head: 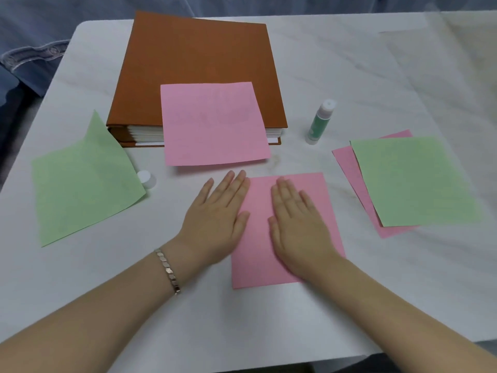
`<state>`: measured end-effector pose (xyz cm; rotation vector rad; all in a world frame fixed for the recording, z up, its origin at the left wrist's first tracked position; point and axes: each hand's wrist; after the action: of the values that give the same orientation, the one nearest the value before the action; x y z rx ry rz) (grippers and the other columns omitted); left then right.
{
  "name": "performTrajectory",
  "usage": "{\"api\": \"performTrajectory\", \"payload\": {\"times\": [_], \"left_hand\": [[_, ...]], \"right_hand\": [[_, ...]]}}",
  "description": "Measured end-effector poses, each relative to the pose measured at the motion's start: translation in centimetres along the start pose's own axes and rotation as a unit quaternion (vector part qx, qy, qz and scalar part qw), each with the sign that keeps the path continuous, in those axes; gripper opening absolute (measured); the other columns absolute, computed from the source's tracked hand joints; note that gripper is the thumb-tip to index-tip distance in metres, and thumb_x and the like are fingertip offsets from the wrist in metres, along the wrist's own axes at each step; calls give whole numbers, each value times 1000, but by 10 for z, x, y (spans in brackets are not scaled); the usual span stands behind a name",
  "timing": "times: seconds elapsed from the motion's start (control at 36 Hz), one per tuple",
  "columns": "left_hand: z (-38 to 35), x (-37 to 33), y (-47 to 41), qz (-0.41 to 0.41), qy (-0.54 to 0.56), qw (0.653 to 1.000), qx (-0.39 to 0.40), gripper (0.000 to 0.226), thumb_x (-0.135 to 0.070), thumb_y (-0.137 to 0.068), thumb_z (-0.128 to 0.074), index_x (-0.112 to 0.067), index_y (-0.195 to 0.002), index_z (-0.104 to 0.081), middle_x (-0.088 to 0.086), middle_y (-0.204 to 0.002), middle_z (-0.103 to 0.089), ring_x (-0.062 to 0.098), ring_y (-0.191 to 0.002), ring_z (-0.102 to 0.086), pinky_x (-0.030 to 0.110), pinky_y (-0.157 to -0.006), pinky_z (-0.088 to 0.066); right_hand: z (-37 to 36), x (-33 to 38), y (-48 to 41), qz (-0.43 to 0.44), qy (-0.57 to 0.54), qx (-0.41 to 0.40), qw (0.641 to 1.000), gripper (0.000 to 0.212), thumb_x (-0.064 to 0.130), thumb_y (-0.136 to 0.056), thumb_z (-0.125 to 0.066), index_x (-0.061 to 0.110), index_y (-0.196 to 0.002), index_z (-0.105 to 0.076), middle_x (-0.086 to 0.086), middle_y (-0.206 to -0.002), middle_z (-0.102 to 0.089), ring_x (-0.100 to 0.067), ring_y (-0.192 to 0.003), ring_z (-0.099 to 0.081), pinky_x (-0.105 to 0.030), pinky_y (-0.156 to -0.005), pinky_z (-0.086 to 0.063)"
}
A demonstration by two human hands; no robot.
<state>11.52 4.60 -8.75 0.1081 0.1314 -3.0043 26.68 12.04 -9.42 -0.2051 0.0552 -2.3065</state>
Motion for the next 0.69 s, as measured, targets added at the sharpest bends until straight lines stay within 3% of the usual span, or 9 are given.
{"api": "performTrajectory", "payload": {"times": [0.08,0.19,0.47,0.61,0.69], "left_hand": [[-1,-1,0,10,0,1000,-3,56,-31,-89,-31,-3,-133,-49,11,-139,-48,27,-128,-46,40,-105,-19],[-1,-1,0,10,-1,1000,3,56,-31,-90,-30,-3,-135,-47,10,-141,-46,26,-130,-44,40,-106,-18],[0,3,1,-2,-22,1000,18,55,-29,-91,-29,-3,-136,-47,11,-141,-46,27,-129,-45,42,-104,-19],[7,-12,-1,45,-3,998,54,69,-35,-87,-6,-6,-146,-27,6,-153,-23,22,-141,-23,37,-111,0],[2,-42,5,2,18,1000,22,60,-31,-86,-27,0,-133,-49,14,-139,-47,29,-128,-46,43,-106,-18]], "right_hand": [[-5,19,10,23,-17,3,1000,53,24,-90,-28,-4,-129,-49,-20,-137,-48,-32,-127,-47,-40,-105,-22],[-1,18,23,33,-16,9,999,61,27,-98,-5,-2,-133,-45,-18,-141,-44,-28,-131,-42,-40,-107,-23],[18,-45,46,1,18,42,999,60,30,-99,-6,-2,-137,-38,-16,-144,-39,-20,-135,-25,-36,-111,-12],[27,-66,56,-15,32,56,998,60,30,-99,-6,-3,-137,-36,-16,-144,-39,-20,-135,-24,-36,-111,-11],[27,-65,56,-21,31,52,998,59,30,-99,-5,-4,-137,-36,-16,-143,-40,-20,-134,-24,-35,-111,-10]]}}
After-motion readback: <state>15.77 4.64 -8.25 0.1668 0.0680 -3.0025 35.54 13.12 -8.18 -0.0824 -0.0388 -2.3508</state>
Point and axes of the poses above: each hand's wrist, its own y-axis away from the middle knuckle, its own z-axis out of the back of the hand, x = y × z
